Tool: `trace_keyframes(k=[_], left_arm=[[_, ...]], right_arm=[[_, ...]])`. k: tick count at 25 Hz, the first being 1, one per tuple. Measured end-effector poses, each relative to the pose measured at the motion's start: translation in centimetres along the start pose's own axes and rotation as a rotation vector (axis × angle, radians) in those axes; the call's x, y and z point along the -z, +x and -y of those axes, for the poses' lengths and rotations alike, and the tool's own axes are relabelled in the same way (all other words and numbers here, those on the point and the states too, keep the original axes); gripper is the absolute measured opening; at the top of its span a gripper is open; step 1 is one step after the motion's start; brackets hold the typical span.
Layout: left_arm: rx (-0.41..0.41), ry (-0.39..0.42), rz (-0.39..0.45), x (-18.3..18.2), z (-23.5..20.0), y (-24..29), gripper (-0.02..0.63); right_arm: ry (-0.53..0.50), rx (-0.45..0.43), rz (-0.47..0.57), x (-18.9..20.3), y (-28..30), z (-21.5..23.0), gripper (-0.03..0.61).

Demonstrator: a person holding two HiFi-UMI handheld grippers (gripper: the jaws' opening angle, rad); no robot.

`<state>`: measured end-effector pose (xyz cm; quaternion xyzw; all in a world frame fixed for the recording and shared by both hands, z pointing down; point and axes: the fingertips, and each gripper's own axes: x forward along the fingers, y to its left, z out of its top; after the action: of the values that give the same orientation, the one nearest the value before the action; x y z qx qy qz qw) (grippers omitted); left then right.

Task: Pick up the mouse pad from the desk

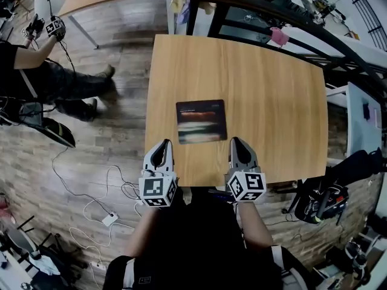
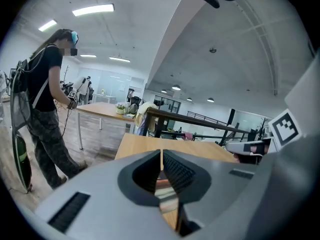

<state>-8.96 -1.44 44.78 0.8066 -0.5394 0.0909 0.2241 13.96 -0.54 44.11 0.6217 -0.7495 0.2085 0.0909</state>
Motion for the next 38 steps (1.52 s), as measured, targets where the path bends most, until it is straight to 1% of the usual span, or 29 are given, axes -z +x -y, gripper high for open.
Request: trace_keyframes(k=[5, 9, 12, 16, 21, 23, 24, 25, 27, 29, 33, 38], left_arm=[[-0.009, -0.013, -0.047, 1.0, -0.3, 4.1, 0.032], [-0.033, -0.019, -0.085, 1.9, -1.0, 7.1, 0.032], [-0.027, -0.028, -0.124, 2.7, -1.1, 9.4, 0.032], [-0.029, -0.041, -0.156, 3.8, -1.5, 11.7, 0.032], [-0.023, -0.071, -0.211, 6.1, -1.9, 13.8, 0.037], [-0.027, -0.075, -0.231, 7.0, -2.1, 14.7, 0.059], [-0.032, -0.077, -0.24, 7.4, -2.3, 15.2, 0.079], [-0.036, -0.078, -0.251, 7.9, -2.6, 15.6, 0.108], [-0.041, -0.076, -0.279, 9.2, -3.0, 16.4, 0.154], [-0.042, -0.081, -0.315, 10.5, -3.2, 17.0, 0.186], [-0.031, -0.114, -0.383, 12.9, -3.4, 18.0, 0.216], [-0.018, -0.14, -0.472, 15.4, -3.3, 19.1, 0.233]], right_arm=[[0.007, -0.01, -0.047, 0.8, 3.8, 2.0, 0.034], [0.021, -0.021, -0.09, 1.6, 6.3, 3.3, 0.034], [0.027, -0.04, -0.15, 3.0, 8.6, 4.4, 0.034], [0.046, -0.065, -0.224, 5.2, 11.2, 5.4, 0.035], [0.069, -0.085, -0.273, 7.3, 13.6, 5.9, 0.037], [0.075, -0.09, -0.291, 8.1, 14.3, 6.2, 0.045], [0.076, -0.093, -0.302, 8.6, 14.8, 6.4, 0.066], [0.076, -0.095, -0.315, 9.2, 15.2, 6.6, 0.113], [0.076, -0.096, -0.349, 10.5, 16.0, 6.9, 0.132], [0.073, -0.091, -0.393, 12.0, 16.3, 7.4, 0.155], [0.054, -0.08, -0.466, 14.3, 17.2, 8.3, 0.178], [0.043, -0.055, -0.514, 16.1, 18.2, 9.5, 0.181]])
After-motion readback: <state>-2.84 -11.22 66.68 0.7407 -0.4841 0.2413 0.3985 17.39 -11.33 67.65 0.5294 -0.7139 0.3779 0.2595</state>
